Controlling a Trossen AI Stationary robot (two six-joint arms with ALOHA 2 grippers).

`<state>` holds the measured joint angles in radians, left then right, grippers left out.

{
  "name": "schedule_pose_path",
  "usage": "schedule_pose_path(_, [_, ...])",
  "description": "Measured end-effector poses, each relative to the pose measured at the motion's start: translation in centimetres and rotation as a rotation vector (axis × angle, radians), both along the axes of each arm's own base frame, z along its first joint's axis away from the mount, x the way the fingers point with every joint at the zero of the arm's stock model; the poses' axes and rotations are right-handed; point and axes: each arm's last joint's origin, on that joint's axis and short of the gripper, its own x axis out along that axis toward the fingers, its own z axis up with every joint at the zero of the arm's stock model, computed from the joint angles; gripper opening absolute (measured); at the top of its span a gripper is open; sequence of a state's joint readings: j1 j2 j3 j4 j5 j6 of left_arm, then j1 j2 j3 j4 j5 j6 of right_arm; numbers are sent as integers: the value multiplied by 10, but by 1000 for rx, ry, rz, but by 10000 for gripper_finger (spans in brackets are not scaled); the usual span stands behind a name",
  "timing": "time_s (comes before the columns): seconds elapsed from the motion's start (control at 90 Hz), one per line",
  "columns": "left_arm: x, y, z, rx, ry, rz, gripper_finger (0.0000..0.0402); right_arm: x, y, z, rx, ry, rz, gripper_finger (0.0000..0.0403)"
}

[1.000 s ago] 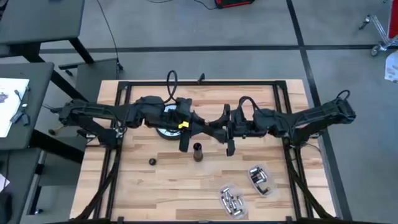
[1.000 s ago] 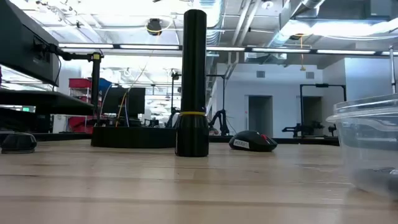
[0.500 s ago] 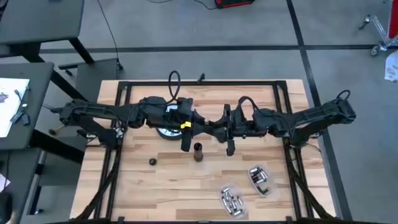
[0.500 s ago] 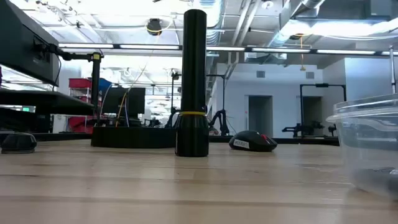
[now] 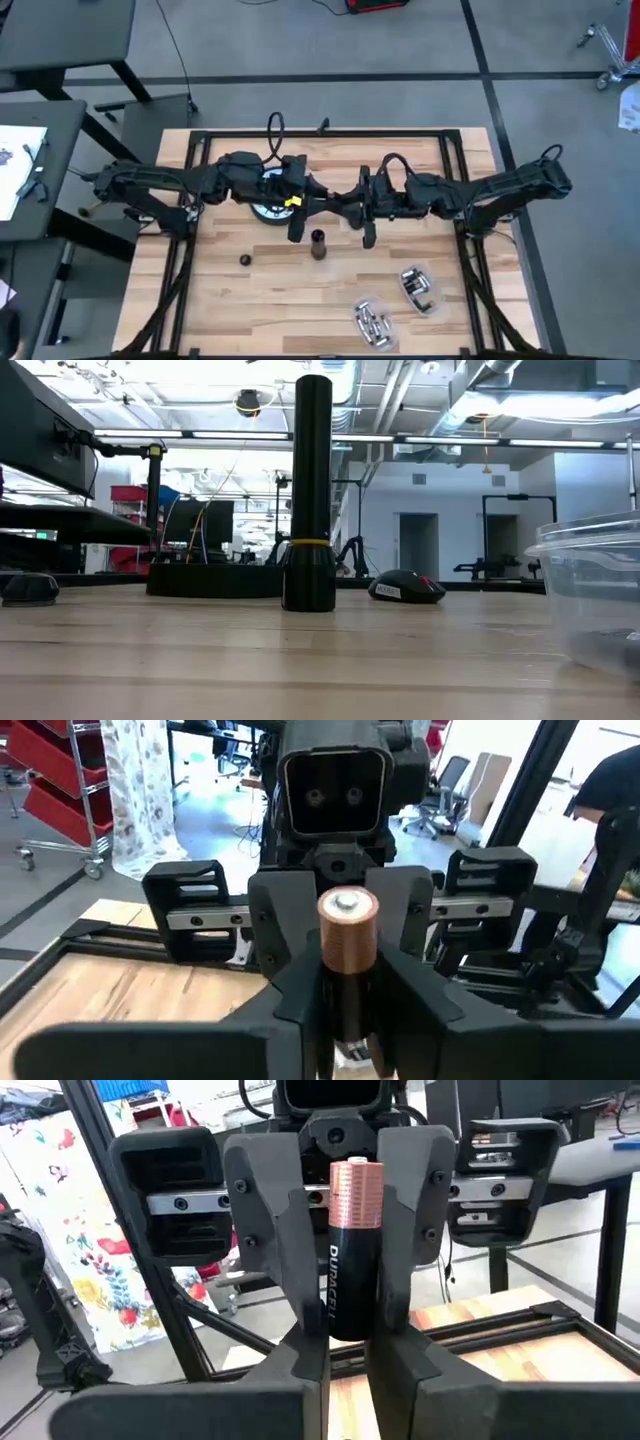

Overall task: Insert battery
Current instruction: Insert the brown battery into the black flashlight battery compartment

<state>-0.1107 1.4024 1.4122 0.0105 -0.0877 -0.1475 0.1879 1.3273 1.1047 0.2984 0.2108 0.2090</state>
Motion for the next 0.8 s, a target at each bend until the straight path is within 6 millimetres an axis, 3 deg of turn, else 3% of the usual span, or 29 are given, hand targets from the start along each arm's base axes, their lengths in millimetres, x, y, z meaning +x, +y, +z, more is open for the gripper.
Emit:
schedule_pose_path(0.211, [-7, 7, 4, 40, 0, 20, 105, 0, 0, 1, 1, -3, 1, 27])
schedule_pose_path(0.456, [-19, 10, 6, 143, 51, 30, 107, 0, 1, -1, 0, 12, 25, 27])
schedule_pose_path(0.8, [-26, 11, -1, 119, 158, 25, 107, -2, 1, -23, -41, 241, 32, 27])
